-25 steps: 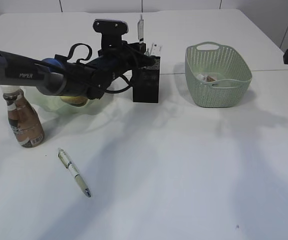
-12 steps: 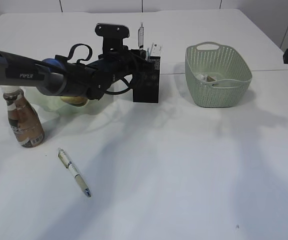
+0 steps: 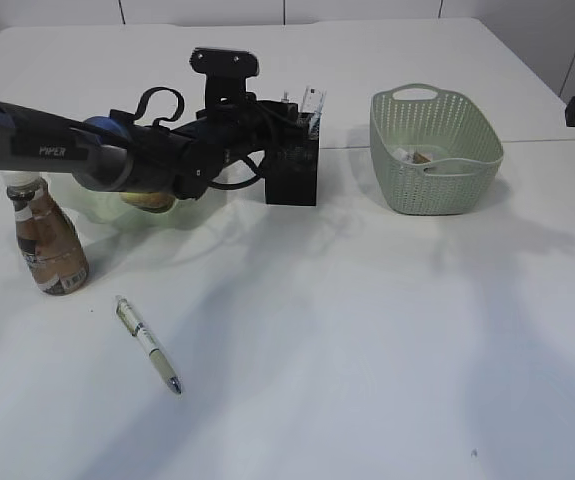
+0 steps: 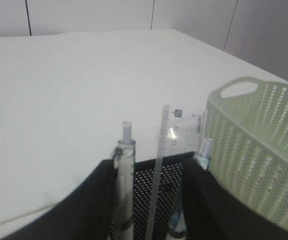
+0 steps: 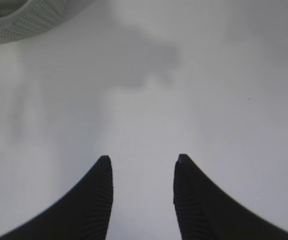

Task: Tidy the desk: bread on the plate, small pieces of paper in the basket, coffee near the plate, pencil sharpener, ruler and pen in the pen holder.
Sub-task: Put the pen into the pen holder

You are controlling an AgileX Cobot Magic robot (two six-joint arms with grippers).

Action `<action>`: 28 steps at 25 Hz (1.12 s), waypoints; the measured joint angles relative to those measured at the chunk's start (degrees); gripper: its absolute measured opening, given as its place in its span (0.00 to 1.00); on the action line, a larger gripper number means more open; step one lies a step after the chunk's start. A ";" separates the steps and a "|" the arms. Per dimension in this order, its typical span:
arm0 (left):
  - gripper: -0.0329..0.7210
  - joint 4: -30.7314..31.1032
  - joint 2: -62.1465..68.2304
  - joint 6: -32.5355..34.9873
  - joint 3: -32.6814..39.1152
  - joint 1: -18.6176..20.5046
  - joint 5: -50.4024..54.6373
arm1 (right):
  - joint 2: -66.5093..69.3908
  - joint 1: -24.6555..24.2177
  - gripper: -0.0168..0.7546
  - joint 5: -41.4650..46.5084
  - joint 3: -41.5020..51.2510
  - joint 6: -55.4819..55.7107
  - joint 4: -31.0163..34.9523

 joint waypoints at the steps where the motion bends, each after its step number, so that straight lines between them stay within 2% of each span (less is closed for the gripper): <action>1: 0.46 0.00 -0.14 0.00 0.00 0.00 0.70 | 0.00 0.00 0.45 0.00 0.00 0.00 0.00; 4: 0.46 0.44 -1.57 0.00 0.00 0.00 2.68 | 0.00 0.00 0.45 0.00 0.00 0.00 0.00; 10: 0.46 6.43 -6.00 0.00 0.00 0.00 8.46 | 0.00 0.00 0.45 -0.10 0.00 0.00 0.00; 13: 0.46 7.39 -7.89 0.00 0.00 0.04 12.52 | 0.00 0.00 0.45 0.31 0.00 0.00 0.04; 18: 0.45 7.45 -11.35 0.00 0.00 0.28 20.60 | 0.00 0.00 0.45 2.79 0.00 0.00 0.17; 22: 0.39 7.45 -15.22 0.00 0.00 0.78 28.32 | 0.00 0.00 0.45 4.62 0.00 -0.32 0.68; 28: 0.34 5.28 -22.78 0.00 0.00 2.19 39.13 | 0.00 0.00 0.45 9.16 0.00 -6.30 6.72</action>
